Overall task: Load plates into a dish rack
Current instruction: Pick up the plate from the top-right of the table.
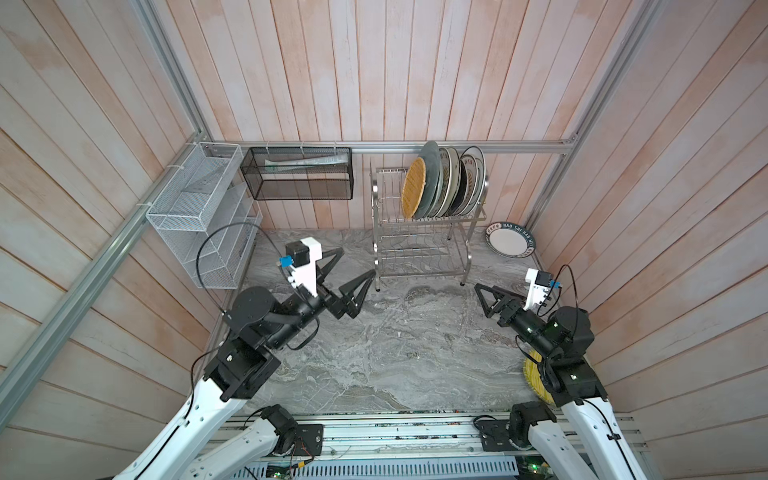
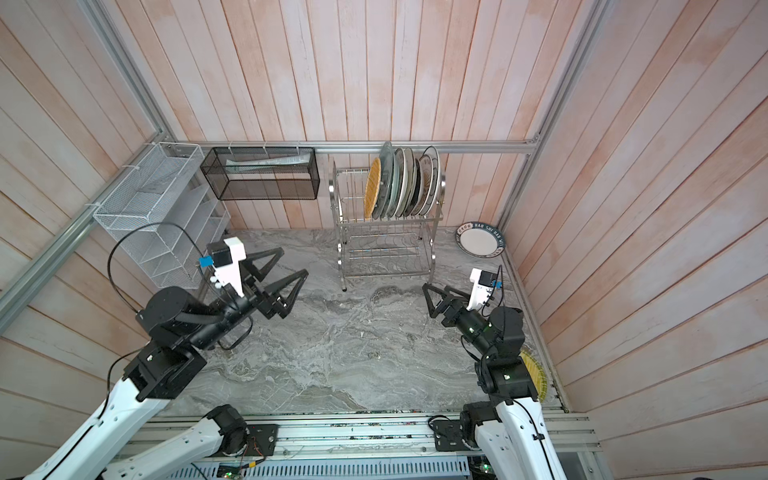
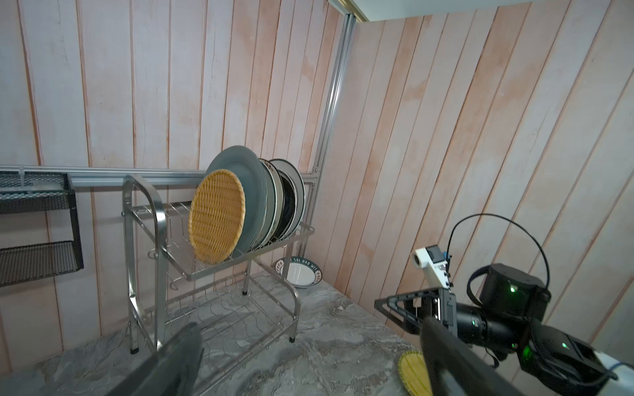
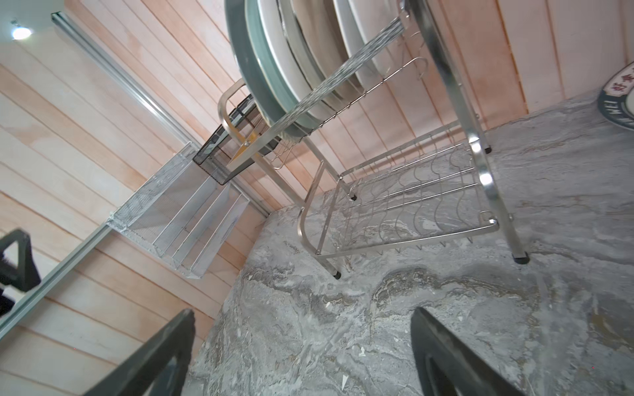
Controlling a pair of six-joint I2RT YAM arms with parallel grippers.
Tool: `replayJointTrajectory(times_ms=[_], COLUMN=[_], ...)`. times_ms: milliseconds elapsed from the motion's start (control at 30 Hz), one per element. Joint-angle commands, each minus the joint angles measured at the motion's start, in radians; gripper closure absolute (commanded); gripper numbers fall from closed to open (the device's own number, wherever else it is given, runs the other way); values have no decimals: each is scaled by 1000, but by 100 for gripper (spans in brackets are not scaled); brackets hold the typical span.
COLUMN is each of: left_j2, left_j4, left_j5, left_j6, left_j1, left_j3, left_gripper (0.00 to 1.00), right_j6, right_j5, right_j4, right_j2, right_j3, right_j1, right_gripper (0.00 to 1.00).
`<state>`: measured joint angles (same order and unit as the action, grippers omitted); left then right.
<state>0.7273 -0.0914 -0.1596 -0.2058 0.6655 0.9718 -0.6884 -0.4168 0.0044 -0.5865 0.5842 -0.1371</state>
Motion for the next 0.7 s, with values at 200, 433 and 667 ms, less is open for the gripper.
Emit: replayJointTrajectory(times_ms=[200,433,667], left_j2=[-224,-316,-366], left_j4=[-70,-224,-251], left_j5=[61,170,186], left_j6=[-4,-114,-145], left_j1=[-5,-4,-4], left_j3=[-302,-401,-416], left_gripper=[0,0,0], right_j6=[-11,-275,-399], right_j5=[53,-112,7], right_j4=[-9,236,542], right_j2=[-140,-309,-603], right_j3=[120,36,-28], right_j1=[239,485,509], right_gripper=[2,2,3])
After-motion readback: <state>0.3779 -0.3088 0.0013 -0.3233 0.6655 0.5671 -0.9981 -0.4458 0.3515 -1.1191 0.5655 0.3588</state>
